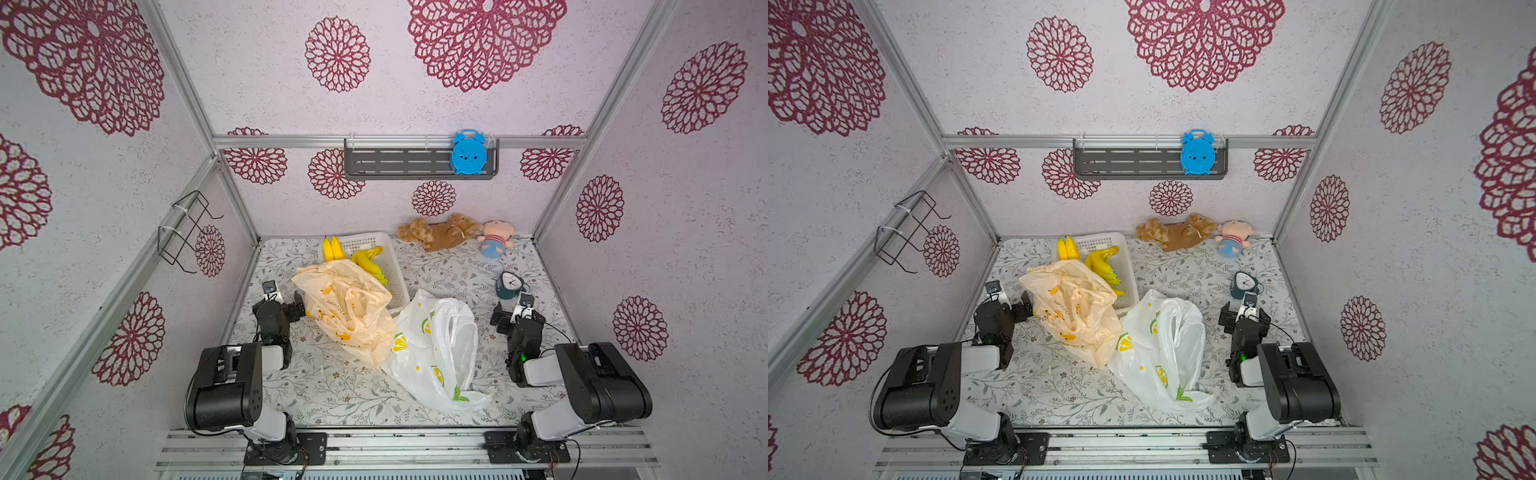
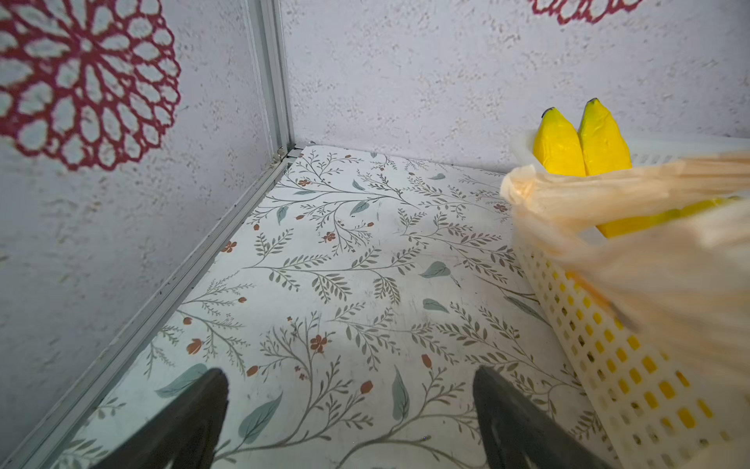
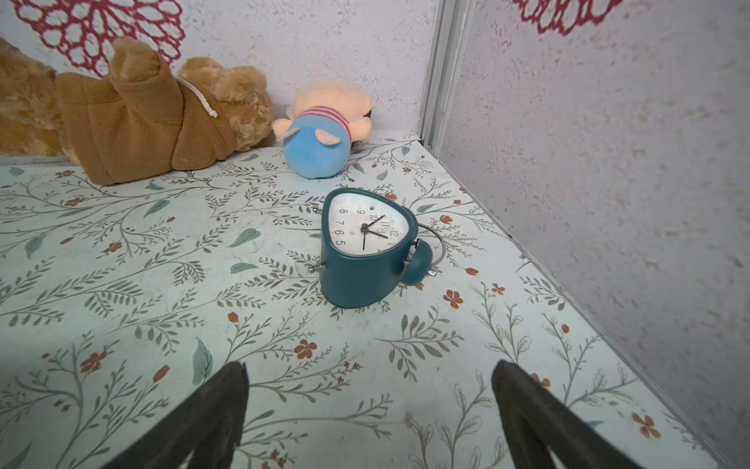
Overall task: Place the banana into a plastic bag & tie a knot
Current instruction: Pick up the plastic bag at the center of the board.
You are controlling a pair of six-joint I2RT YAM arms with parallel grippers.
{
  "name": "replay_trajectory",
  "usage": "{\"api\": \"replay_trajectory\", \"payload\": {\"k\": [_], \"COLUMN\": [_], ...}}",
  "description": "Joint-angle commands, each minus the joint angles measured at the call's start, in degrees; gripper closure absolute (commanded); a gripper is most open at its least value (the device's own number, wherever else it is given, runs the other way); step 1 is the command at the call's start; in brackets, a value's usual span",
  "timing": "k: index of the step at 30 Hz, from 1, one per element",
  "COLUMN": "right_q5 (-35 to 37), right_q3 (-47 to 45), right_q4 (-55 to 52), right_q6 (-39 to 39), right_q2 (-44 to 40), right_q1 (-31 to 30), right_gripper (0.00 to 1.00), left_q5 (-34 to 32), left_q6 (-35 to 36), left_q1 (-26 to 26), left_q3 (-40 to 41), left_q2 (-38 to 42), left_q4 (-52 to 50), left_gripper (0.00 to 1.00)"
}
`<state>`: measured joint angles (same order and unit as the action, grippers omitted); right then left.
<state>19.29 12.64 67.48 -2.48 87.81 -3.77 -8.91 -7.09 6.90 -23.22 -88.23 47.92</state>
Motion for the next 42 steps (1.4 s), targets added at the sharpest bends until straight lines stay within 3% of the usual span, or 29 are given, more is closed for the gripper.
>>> {"api": "replay_trajectory", "payload": {"k": [1,19,23,27,29,33,36,39,42], "right_q5": [0.0,0.0,0.0,0.1,-2.0,0.8,3.0,0.6,2.6], "right_q3": [1.6,1.5,1.6,1.3,0.8,2.5,8.5,12.3,14.7], "right_q4": [2.2,2.3,2.2,2.6,2.6,-10.0,-28.0,-38.2,-47.8], "right_q6": [0.9,1.0,0.9,1.0,2.1,1.7,-3.5,-7.7,-13.5], "right_q2": [0.3,0.3,0.3,0.2,-1.1,-10.0,-17.1,-22.4,-26.9], "right_q1": [0.3,0.3,0.3,0.3,0.1,-0.7,-0.7,-0.8,-0.8], "right_gripper": [0.01,0.01,0.01,0.01,0.01,0.01,0.01,0.01,0.01], "left_q5": [-0.3,-1.6,-13.6,-19.0,-26.0,-34.0,-33.5,-33.2,-30.0], "left_q6": [0.5,0.3,-2.0,-2.5,-4.9,-12.1,-13.8,-18.2,-23.7], "left_q1": [0.0,-0.4,-2.3,-3.2,-4.4,-4.5,-5.0,-5.1,-5.1], "left_q3": [-1.1,-0.9,-1.7,-0.9,-2.7,-9.7,-10.5,-10.3,-11.2], "left_q2": [-0.7,-0.6,2.0,6.0,8.7,13.9,18.5,26.1,33.9], "left_q4": [1.8,2.2,-0.9,-2.5,-9.4,-32.2,-39.4,-47.3,-55.1], "left_gripper": [0.03,0.03,0.03,0.03,0.03,0.03,0.03,0.03,0.03]}}
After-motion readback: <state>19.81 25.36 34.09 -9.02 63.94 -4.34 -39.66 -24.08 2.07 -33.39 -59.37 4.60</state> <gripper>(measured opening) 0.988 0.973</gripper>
